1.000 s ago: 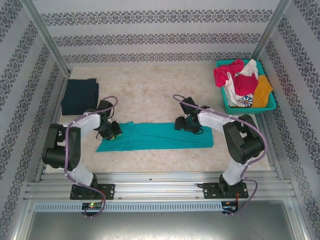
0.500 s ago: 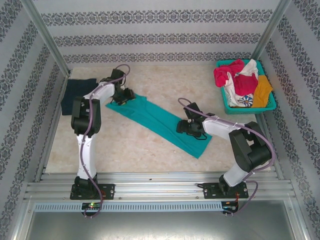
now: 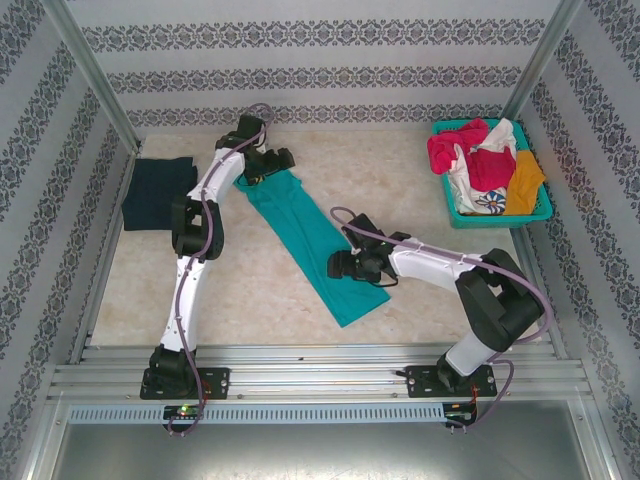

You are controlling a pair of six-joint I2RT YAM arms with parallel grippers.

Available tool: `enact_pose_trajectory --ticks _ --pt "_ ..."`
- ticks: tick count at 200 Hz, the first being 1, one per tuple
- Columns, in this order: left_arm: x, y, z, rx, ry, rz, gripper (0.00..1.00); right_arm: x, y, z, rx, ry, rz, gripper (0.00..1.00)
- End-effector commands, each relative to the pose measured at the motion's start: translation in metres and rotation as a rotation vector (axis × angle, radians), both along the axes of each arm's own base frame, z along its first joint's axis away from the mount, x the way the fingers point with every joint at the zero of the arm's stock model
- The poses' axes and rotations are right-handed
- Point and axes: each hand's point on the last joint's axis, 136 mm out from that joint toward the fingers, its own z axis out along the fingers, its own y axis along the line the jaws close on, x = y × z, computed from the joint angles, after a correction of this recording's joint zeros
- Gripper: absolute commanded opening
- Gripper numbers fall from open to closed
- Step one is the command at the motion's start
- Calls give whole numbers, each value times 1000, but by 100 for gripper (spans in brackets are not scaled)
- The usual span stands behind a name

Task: Fold and stack the t-shirts

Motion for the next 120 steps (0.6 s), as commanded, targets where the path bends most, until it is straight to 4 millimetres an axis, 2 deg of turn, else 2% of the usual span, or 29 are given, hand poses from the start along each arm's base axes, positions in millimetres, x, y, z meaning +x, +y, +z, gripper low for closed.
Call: enact_pose_trajectory --ticks 1,24,32,52,56,67,69,72,81,105,114,120 --pt "-24 -5 35 6 15 -36 100 37 3 45 0 -158 41 75" --pt "-37 8 95 44 -88 5 100 78 10 58 40 -211 19 75" --pt "-47 14 109 55 -113 24 100 95 15 67 63 -239 16 75" --pt "-76 26 144 52 -202 79 100 131 30 70 65 -244 25 74" --pt "-85 28 140 50 -196 87 100 137 35 71 67 -243 30 74" --pt "-107 32 155 34 -237 105 100 154 48 68 77 -234 45 71" --pt "-113 32 151 34 -228 108 100 157 51 68 80 -233 47 71" --pt "-119 33 157 30 -246 112 100 161 56 67 90 -232 53 71" --pt "-140 35 161 29 -263 123 100 174 70 64 119 -227 68 69" --pt "-198 36 153 33 -260 145 100 200 113 54 204 -199 110 65" --pt "-217 33 156 19 -280 151 100 207 127 53 222 -204 126 64" --pt "-231 31 150 18 -274 151 100 212 137 50 232 -203 140 64"
